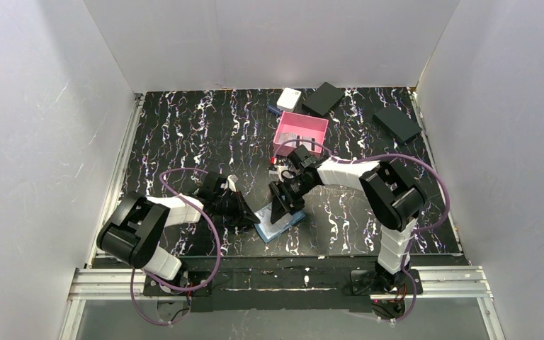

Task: Put the credit cards into the card holder
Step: Insert the credit card into the card holder.

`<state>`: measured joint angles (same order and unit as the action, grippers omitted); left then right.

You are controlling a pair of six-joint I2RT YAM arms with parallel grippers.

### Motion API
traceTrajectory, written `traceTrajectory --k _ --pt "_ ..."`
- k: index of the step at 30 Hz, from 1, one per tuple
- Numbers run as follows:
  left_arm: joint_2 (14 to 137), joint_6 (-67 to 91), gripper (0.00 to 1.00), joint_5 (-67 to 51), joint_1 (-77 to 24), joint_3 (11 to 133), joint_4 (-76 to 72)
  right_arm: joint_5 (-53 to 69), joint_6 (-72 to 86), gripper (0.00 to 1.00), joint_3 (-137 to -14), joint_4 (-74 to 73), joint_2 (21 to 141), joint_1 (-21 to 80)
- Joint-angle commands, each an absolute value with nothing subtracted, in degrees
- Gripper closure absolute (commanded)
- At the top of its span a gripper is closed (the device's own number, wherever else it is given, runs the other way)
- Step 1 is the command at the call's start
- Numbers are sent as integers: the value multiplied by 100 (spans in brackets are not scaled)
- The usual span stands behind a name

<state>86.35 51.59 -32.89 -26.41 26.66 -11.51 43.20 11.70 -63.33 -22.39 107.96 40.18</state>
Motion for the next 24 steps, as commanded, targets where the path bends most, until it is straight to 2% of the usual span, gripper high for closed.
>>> traceTrajectory --k 1,11,18,24 --pt "8644 4971 100 -2667 -2694 2416 -398 2869 1090 22 -6204 -2157 10873 4179" --pt "8579 5010 100 -2678 -2730 2377 -431 2735 1298 25 -5552 -626 10697 4430" --pt "8522 4978 100 -2663 -2730 2245 -438 2204 1286 22 -5827 -1530 10429 4441" --pt "8544 4975 100 -2668 -2726 2198 -478 1803 1465 22 -5663 -1422 10036 4569"
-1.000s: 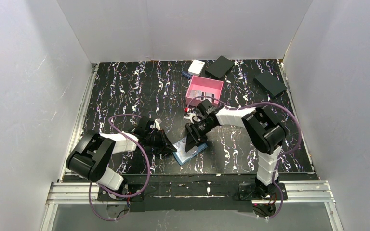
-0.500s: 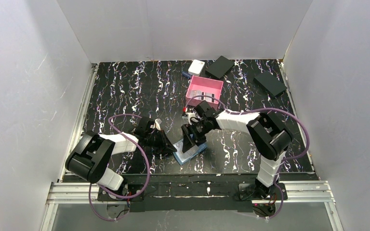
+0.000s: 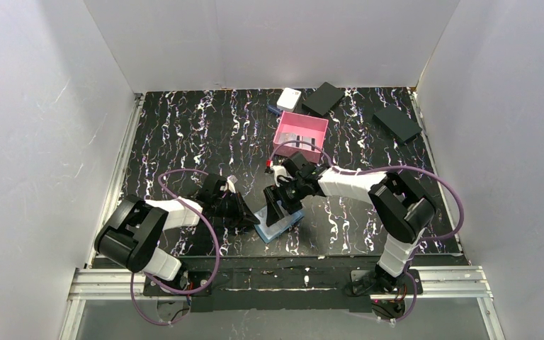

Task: Put the credit cards into the card holder
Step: Insert the credit card into the card holder.

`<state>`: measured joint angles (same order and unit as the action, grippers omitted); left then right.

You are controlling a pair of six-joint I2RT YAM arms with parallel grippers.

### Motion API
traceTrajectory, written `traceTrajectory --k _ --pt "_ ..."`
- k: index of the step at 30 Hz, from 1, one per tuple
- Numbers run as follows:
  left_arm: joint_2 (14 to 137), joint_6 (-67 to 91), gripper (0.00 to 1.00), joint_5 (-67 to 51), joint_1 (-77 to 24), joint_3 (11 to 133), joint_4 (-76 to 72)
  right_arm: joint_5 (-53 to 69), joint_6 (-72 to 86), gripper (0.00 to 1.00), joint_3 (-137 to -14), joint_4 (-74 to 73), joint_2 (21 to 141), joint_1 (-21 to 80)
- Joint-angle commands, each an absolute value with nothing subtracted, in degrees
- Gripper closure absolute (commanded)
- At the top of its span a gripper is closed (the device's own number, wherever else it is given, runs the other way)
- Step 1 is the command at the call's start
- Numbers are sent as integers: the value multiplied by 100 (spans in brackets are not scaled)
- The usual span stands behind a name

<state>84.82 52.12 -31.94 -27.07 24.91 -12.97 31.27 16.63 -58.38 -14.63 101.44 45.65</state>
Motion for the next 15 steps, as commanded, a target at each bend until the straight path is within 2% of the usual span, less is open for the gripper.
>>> traceTrajectory --k 1,9,15 --pt "8542 4976 100 -2673 -2723 2193 -482 1772 1476 23 -5657 -1409 9982 4577" --pt "8522 4968 100 -2707 -2727 2205 -476 1885 1489 29 -5846 -1594 9841 4578" --pt "8519 4966 100 -2715 -2732 2224 -481 1974 1537 43 -5755 -1592 9789 4423"
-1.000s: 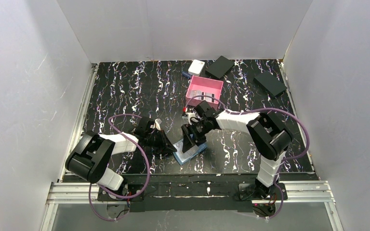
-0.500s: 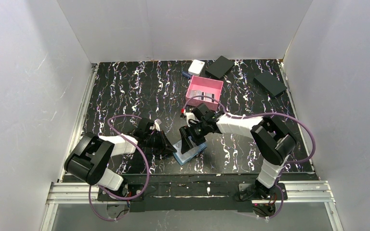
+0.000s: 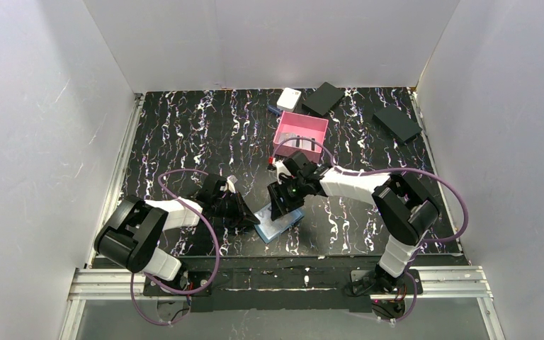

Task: Put the credit cards into the card holder
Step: Insert the credit card into the card holder.

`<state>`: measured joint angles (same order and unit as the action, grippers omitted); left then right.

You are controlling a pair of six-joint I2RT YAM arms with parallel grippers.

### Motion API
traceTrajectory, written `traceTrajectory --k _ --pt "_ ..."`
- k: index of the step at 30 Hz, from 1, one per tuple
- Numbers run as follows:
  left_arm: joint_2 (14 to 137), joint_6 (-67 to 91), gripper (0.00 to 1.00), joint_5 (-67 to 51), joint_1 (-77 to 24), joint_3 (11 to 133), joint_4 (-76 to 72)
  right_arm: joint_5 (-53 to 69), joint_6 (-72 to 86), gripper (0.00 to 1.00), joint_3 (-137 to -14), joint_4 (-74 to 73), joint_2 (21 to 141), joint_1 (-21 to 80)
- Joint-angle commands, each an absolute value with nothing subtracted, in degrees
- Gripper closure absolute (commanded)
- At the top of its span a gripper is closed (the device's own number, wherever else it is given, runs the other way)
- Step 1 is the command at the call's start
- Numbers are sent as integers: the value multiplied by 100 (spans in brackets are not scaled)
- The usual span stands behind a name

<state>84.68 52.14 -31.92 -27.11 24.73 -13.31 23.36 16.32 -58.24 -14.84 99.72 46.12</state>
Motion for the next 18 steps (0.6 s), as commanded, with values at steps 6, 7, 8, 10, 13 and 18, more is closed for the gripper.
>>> traceTrajectory --k 6,7,8,10,13,18 --pt "8505 4953 100 -2714 -2731 2174 -483 2316 1614 55 -5594 -1392 9755 4218" --pt "8508 4954 100 -2712 -2729 2168 -483 2425 1620 58 -5572 -1349 9764 4173" --pt "8503 4952 100 -2714 -2726 2163 -483 2520 1619 60 -5554 -1314 9777 4137" --pt "8500 4949 100 -2713 -2730 2162 -483 2642 1573 65 -5537 -1294 9821 4093" --pt "8487 4956 100 -2712 -2725 2164 -478 2932 1519 75 -5497 -1171 9917 4053" --pt "8483 4964 100 -2731 -2726 2177 -475 3335 1709 96 -5285 -710 10052 3998"
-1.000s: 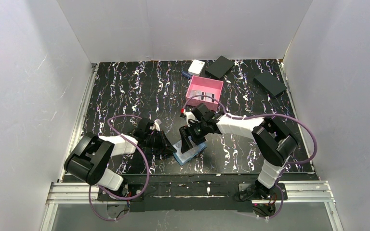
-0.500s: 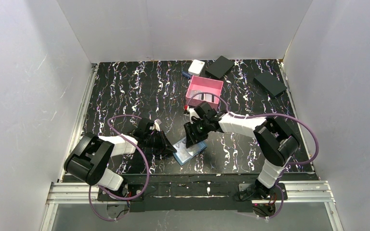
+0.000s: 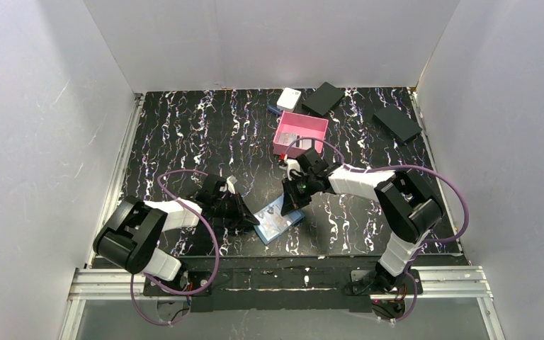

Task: Put the credit cards into the card holder
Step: Insert the credit card into the card holder.

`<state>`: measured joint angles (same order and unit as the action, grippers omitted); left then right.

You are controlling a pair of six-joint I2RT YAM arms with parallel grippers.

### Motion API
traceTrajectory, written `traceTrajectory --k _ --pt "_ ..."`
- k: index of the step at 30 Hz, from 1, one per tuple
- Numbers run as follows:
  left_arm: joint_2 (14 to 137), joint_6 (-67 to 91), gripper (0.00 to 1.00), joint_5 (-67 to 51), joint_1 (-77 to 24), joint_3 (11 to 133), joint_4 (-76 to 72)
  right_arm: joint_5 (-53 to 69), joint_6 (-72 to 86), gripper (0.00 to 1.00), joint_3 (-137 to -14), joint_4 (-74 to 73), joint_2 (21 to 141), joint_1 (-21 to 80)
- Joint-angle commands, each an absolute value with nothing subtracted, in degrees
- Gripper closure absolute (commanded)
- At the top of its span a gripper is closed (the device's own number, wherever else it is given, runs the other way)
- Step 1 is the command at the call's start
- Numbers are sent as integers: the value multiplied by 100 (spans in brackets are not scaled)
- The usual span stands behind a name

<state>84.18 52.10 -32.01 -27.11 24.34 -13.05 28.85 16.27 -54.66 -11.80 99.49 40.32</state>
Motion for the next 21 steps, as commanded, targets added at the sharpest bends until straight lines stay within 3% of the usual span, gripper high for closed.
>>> traceTrajectory --k 1,21 --pt "8482 4967 100 -2727 -2724 2172 -475 3411 1775 99 -5213 -536 10060 3969" --pt "8294 5204 100 -2676 -2727 2014 -613 3981 2570 99 -4507 1062 10207 3593"
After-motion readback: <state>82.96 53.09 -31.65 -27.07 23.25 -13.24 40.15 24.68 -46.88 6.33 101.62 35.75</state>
